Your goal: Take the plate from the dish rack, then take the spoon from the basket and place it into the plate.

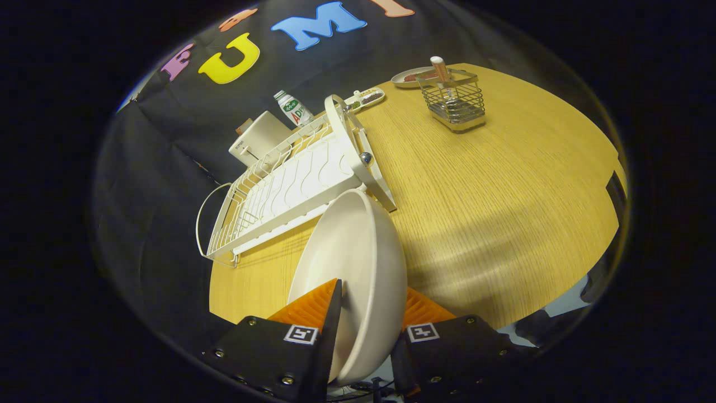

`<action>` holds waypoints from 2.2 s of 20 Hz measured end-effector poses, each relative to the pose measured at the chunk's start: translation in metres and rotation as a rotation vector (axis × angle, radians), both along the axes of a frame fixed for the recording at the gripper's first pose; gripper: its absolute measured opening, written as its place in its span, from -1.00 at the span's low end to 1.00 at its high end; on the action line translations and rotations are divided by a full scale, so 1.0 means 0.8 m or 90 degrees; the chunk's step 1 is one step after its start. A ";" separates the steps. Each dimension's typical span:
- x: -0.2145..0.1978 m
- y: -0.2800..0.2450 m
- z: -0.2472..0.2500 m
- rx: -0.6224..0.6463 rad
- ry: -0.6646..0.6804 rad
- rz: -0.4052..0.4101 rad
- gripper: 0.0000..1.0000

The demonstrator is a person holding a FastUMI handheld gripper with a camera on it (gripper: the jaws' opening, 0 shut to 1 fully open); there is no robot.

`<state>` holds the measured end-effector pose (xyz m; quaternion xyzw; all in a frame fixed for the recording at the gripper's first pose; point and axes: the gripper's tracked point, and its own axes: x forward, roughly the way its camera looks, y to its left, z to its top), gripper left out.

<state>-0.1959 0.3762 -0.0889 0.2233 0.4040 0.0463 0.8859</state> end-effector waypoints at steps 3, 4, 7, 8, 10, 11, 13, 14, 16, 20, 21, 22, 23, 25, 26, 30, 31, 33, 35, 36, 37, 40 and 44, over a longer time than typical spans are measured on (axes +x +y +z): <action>-0.001 -0.009 -0.003 -0.012 0.006 -0.021 -0.11; -0.001 -0.014 -0.005 -0.014 0.009 -0.026 0.00; -0.002 -0.023 -0.003 -0.021 0.008 -0.042 0.04; -0.002 -0.031 -0.002 -0.033 0.007 -0.049 0.04; -0.001 -0.045 0.000 -0.055 0.001 -0.065 0.07; 0.001 -0.051 0.002 -0.064 -0.003 -0.074 0.07; 0.004 -0.059 0.008 -0.068 -0.009 -0.083 0.15; 0.008 -0.062 0.013 -0.071 -0.016 -0.084 0.15; 0.020 -0.071 0.032 -0.089 -0.045 -0.089 0.15; 0.054 -0.104 0.088 -0.147 -0.122 -0.121 0.15; 0.064 -0.118 0.102 -0.174 -0.142 -0.135 0.15; 0.076 -0.132 0.119 -0.201 -0.162 -0.149 0.15; 0.085 -0.146 0.134 -0.230 -0.179 -0.160 0.15; 0.106 -0.173 0.160 -0.280 -0.205 -0.176 0.15; 0.116 -0.180 0.169 -0.287 -0.214 -0.179 0.15; 0.153 -0.200 0.181 -0.283 -0.228 -0.195 0.15; 0.158 -0.203 0.179 -0.283 -0.228 -0.197 0.15; 0.175 -0.209 0.171 -0.286 -0.222 -0.195 0.15; 0.187 -0.212 0.163 -0.292 -0.216 -0.191 0.15; 0.195 -0.206 0.161 -0.282 -0.222 -0.176 0.14; 0.199 -0.207 0.159 -0.288 -0.222 -0.174 -0.03; 0.204 -0.209 0.149 -0.303 -0.205 -0.166 -0.21; 0.209 -0.210 0.136 -0.312 -0.190 -0.162 -0.20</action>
